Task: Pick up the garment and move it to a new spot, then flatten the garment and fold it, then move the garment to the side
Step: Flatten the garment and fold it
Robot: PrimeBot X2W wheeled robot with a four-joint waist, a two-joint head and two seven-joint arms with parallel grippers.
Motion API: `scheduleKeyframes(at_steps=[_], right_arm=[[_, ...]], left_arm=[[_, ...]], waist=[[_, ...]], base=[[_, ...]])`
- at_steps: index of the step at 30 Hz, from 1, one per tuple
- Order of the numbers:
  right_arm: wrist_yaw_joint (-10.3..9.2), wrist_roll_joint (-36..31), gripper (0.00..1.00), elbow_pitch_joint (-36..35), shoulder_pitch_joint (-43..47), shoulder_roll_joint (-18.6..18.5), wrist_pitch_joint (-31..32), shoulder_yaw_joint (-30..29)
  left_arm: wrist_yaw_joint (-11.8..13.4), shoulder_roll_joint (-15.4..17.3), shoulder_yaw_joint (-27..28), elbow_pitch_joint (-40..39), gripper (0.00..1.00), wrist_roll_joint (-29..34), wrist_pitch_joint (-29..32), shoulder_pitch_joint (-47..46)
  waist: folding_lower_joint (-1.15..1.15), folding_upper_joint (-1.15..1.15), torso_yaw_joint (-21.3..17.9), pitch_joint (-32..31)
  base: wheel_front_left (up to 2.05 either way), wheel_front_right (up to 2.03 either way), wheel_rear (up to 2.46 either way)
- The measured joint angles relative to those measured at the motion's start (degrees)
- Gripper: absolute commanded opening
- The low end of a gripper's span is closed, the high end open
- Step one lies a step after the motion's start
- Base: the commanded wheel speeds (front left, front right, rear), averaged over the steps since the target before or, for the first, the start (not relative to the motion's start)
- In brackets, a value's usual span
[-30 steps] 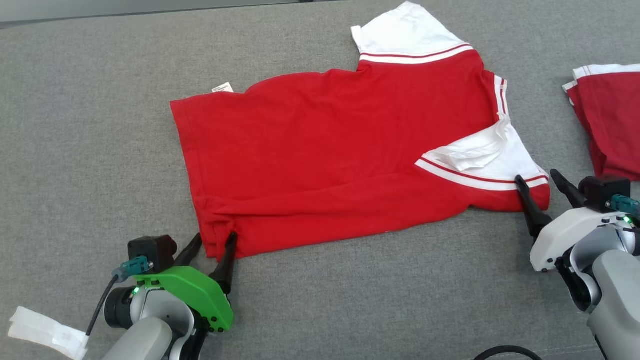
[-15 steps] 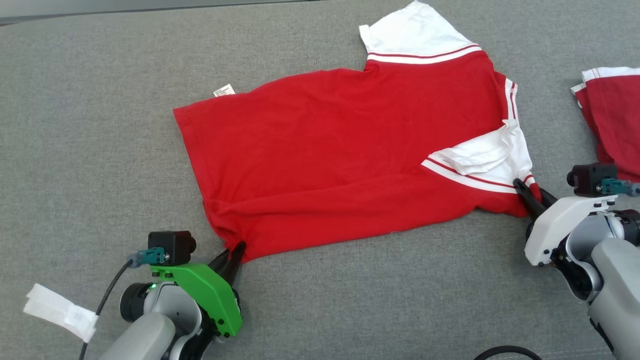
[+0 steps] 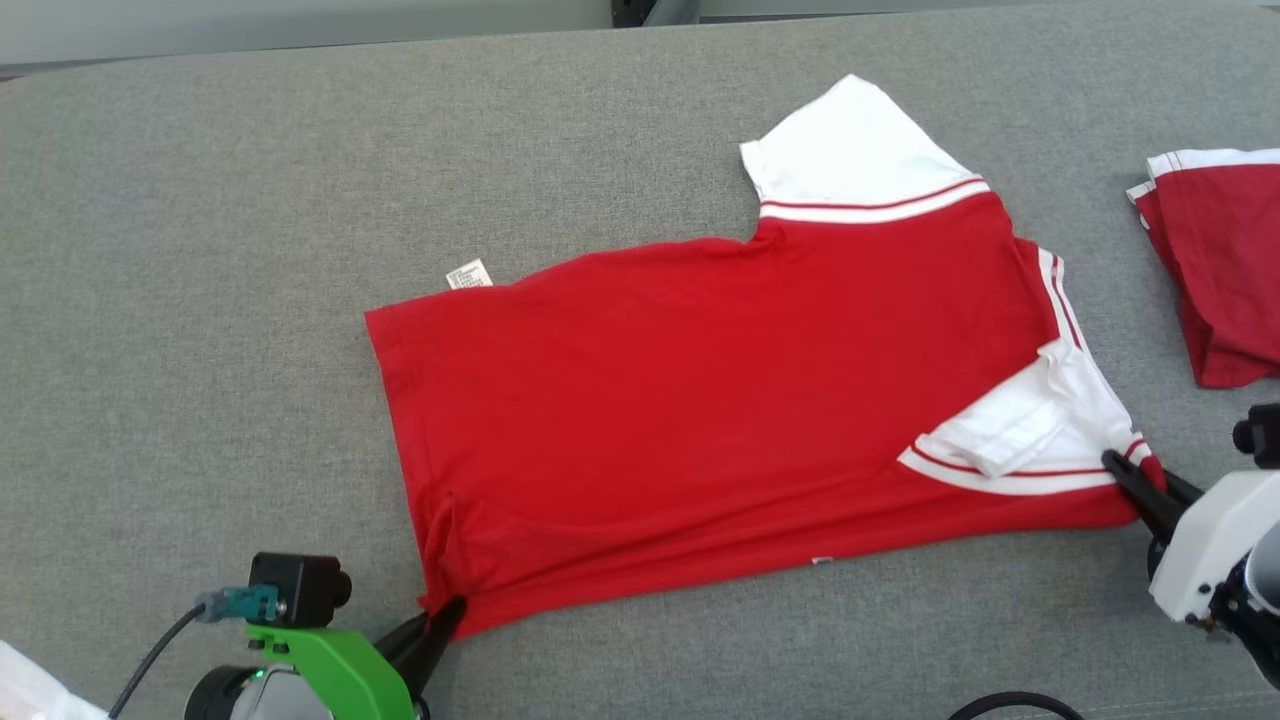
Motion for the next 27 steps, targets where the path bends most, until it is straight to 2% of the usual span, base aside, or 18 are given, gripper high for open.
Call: scheduleKeyframes(at_steps=[5,8,9,10,11,12,17,22,27], right_arm=[[0.01,0.81,0.00,-4.80,6.81,-0.24,1.11,-3.19],[0.00,-0.31,0.02,-6.24,8.08,1.00,1.32,-4.98],[-0.01,-0.77,0.31,-6.80,8.24,1.58,1.38,-5.54],[-0.02,-1.44,0.73,-7.36,8.30,2.15,1.36,-6.14],[-0.08,-2.44,1.00,-7.75,8.30,2.56,1.29,-6.78],[-0.09,-3.38,1.00,-7.99,8.30,2.74,1.33,-7.35],[-0.10,-6.49,1.00,-11.35,8.65,3.16,2.91,-10.26],[-0.10,-7.76,1.00,-18.87,6.41,2.49,4.42,-15.13],[-0.13,-12.81,1.00,-22.37,-3.55,1.44,9.12,-15.35]], left_arm=[[2.02,1.94,0.89,-4.35,0.00,-1.99,-0.44,5.22],[2.83,2.61,1.33,-6.67,0.00,-2.41,-0.66,6.75],[3.03,2.89,1.51,-7.58,0.00,-2.60,-0.68,7.05],[3.15,3.13,1.65,-8.22,0.05,-2.78,-0.68,7.28],[3.42,3.39,1.77,-8.71,0.43,-2.78,-0.68,7.56],[3.67,3.63,1.81,-9.21,1.00,-2.77,-0.71,7.76],[4.34,4.03,1.90,-11.07,1.00,-2.03,-1.62,8.26],[5.92,5.25,3.83,-15.74,1.00,-0.47,-2.81,7.51],[7.25,5.23,5.84,-15.18,1.00,3.72,-1.62,-3.22]], waist=[[0.00,0.00,-0.75,0.34],[0.00,0.00,-1.32,0.48],[0.00,0.00,-1.47,0.49],[0.00,0.00,-1.59,0.49],[0.00,0.00,-1.68,0.48],[0.00,0.00,-1.75,0.47],[0.00,0.00,-1.58,0.94],[0.00,0.00,-1.20,2.71],[0.00,0.00,-0.51,6.41]], base=[[0.00,0.00,0.00],[0.00,0.00,0.00],[0.00,0.00,0.00],[0.00,0.00,0.00],[0.00,0.00,0.00],[0.00,0.00,0.00],[0.00,0.00,0.00],[0.00,0.00,0.00],[0.00,0.00,0.00]])
